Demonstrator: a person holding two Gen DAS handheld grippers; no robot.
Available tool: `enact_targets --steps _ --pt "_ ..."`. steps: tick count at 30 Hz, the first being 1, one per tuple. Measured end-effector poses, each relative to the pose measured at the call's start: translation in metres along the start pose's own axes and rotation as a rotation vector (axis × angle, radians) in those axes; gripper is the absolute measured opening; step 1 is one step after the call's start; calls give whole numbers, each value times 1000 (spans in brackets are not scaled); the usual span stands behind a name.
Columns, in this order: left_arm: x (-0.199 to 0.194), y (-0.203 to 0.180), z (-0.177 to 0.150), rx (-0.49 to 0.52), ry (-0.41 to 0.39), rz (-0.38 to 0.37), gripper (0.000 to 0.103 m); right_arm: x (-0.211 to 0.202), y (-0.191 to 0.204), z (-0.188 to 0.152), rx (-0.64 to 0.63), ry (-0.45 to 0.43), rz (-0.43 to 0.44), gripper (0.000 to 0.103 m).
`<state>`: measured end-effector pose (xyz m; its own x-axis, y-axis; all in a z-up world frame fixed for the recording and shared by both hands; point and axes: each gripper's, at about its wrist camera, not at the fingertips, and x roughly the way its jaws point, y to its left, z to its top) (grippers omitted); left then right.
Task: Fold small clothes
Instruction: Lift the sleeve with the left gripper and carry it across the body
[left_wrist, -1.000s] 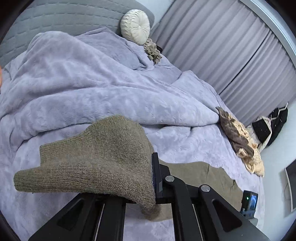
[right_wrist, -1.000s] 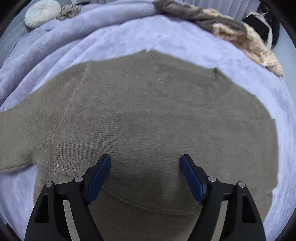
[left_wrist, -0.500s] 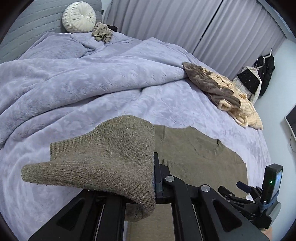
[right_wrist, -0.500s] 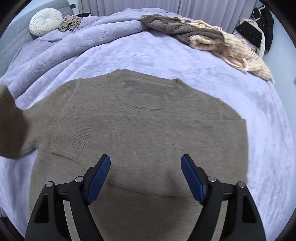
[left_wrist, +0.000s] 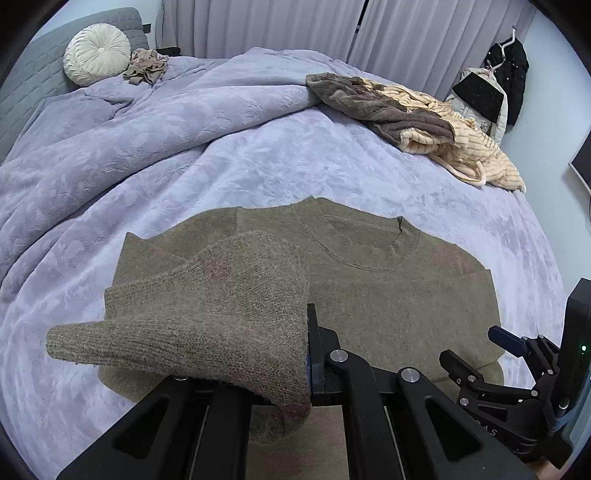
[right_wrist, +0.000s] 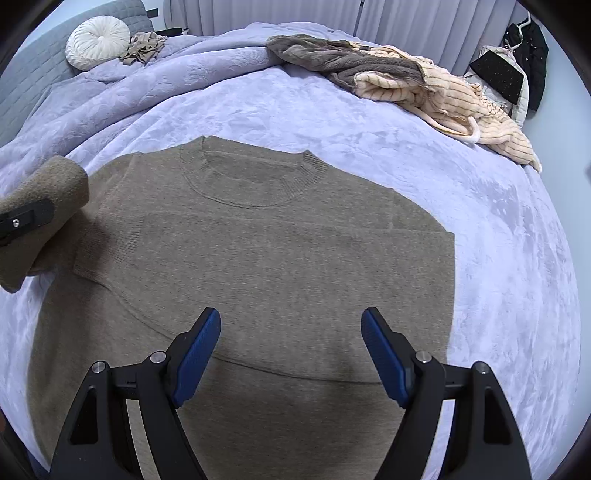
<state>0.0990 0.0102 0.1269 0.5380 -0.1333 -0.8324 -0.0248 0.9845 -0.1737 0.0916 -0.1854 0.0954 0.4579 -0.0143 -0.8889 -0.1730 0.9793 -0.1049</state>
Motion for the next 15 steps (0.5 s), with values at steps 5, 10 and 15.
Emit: enact_targets --steps 5,10,15 --pt "11 -47 -3 75 8 11 7 1 -27 -4 17 -9 -13 81" --pt "24 -87 -6 119 32 2 8 2 -58 -10 55 -9 -19 81" --pt "32 -117 -11 169 48 2 7 2 -83 -15 94 -16 -11 81"
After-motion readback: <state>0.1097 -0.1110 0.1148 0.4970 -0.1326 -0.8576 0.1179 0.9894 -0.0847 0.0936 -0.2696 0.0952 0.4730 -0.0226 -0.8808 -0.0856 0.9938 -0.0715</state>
